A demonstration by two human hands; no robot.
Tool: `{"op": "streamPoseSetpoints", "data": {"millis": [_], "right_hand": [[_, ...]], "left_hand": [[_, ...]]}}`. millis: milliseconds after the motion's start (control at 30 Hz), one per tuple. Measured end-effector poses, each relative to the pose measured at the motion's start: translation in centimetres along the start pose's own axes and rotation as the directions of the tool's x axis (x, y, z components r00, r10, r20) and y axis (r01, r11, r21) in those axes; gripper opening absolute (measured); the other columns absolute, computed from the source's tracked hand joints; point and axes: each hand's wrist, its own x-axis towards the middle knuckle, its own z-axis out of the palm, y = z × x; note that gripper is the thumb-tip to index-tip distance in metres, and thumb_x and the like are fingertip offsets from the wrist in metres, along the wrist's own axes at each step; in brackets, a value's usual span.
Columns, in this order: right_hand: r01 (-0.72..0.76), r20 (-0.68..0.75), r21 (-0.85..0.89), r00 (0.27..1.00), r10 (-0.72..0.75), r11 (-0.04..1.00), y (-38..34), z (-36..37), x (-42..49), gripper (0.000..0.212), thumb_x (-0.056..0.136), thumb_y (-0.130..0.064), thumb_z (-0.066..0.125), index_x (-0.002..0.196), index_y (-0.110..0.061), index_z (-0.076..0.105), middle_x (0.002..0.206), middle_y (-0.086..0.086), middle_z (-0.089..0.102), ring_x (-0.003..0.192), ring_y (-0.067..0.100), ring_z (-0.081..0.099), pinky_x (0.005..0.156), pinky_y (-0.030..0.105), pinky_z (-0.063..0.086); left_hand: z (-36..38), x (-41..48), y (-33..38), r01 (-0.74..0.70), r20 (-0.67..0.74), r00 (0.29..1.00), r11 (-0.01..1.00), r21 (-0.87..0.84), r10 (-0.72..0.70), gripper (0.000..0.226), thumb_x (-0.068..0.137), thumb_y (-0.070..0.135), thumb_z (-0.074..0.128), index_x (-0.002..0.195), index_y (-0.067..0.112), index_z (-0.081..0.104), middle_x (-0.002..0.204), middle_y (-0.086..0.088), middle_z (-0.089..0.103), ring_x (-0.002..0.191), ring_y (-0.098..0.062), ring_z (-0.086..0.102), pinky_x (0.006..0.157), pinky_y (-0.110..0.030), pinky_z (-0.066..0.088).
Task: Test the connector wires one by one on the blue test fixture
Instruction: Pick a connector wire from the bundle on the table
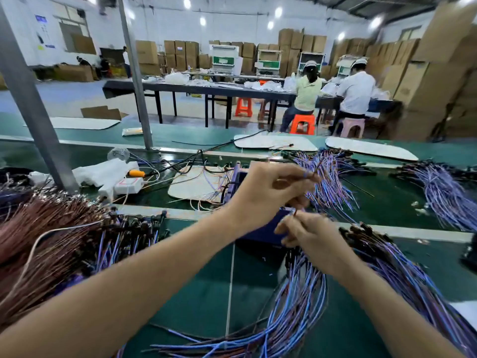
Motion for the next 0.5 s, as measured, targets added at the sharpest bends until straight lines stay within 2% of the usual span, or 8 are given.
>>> {"op": "streamPoseSetpoints", "data": {"millis": [100,133,167,233,333,433,500], "right_hand": [[-0.091,0.203,-0.006,0.975,0.09,0.996,1.6,1.7,-1.0,0.018,0.096,-0.014,0.051,0.097,-0.007,0.068,0.09,0.009,0.069,0.081,0.023,0.061,0.072,0.032,0.047],[-0.107,0.233,0.039,0.968,0.095,0.994,1.8,1.9,-1.2,0.015,0.094,-0.011,0.053,0.102,-0.013,0.066,0.094,0.004,0.069,0.087,0.02,0.062,0.074,0.028,0.045],[-0.117,0.227,0.125,0.97,0.086,0.985,1.9,2.1,-1.1,0.021,0.091,-0.005,0.054,0.104,-0.019,0.062,0.096,0.001,0.068,0.09,0.018,0.062,0.076,0.025,0.045],[-0.15,0.111,0.359,0.987,0.117,0.921,2.3,2.1,-0.6,0.031,0.087,0.004,0.053,0.103,-0.022,0.062,0.09,-0.004,0.07,0.085,0.012,0.064,0.068,0.018,0.046],[-0.176,-0.022,0.63,0.969,0.245,0.757,2.0,2.2,0.2,0.027,0.091,-0.002,0.051,0.105,-0.021,0.065,0.082,-0.001,0.071,0.068,0.007,0.066,0.056,0.018,0.049],[-0.109,-0.137,0.648,0.957,0.256,0.753,1.4,2.8,1.0,0.017,0.093,-0.014,0.057,0.089,-0.018,0.073,0.065,-0.008,0.068,0.058,0.006,0.06,0.054,0.019,0.048],[-0.07,-0.224,0.677,0.929,0.295,0.733,0.8,3.5,1.5,0.023,0.092,-0.013,0.061,0.074,-0.021,0.072,0.062,-0.007,0.068,0.061,0.008,0.059,0.057,0.023,0.051]], "left_hand": [[0.6,-1.5,-2.7,0.182,-0.078,0.979,0.98,-0.075,-0.188,0.013,0.09,-0.001,0.057,0.097,0.002,0.068,0.074,-0.005,0.066,0.056,-0.009,0.06,0.058,-0.018,0.052],[0.8,-1.8,-3.6,0.248,-0.101,0.962,0.967,-0.056,-0.252,0.012,0.091,0.001,0.057,0.096,-0.002,0.067,0.072,-0.006,0.065,0.054,-0.01,0.058,0.055,-0.018,0.051],[0.9,-2.1,-4.4,0.306,-0.12,0.944,0.951,-0.035,-0.308,0.014,0.091,0.002,0.058,0.097,-0.006,0.067,0.071,-0.007,0.064,0.054,-0.011,0.056,0.054,-0.018,0.05],[1.1,-2.5,-5.6,0.391,-0.131,0.908,0.917,-0.08,-0.399,0.015,0.091,0.001,0.058,0.099,-0.009,0.066,0.067,-0.005,0.064,0.052,-0.008,0.055,0.053,-0.017,0.05],[1.3,-2.7,-6.4,0.458,-0.116,0.871,0.873,-0.166,-0.478,0.011,0.092,0.002,0.057,0.095,-0.003,0.066,0.064,-0.002,0.064,0.049,-0.003,0.055,0.053,-0.015,0.05],[1.7,-2.7,-6.4,0.486,-0.099,0.853,0.848,-0.208,-0.513,0.014,0.092,0.007,0.058,0.096,-0.001,0.069,0.061,0.002,0.066,0.05,-0.004,0.057,0.055,-0.015,0.051],[1.7,-2.6,-6.4,0.492,-0.118,0.844,0.843,-0.217,-0.523,0.018,0.094,0.007,0.056,0.099,-0.005,0.068,0.059,0.004,0.065,0.051,-0.003,0.058,0.056,-0.015,0.051]]}}
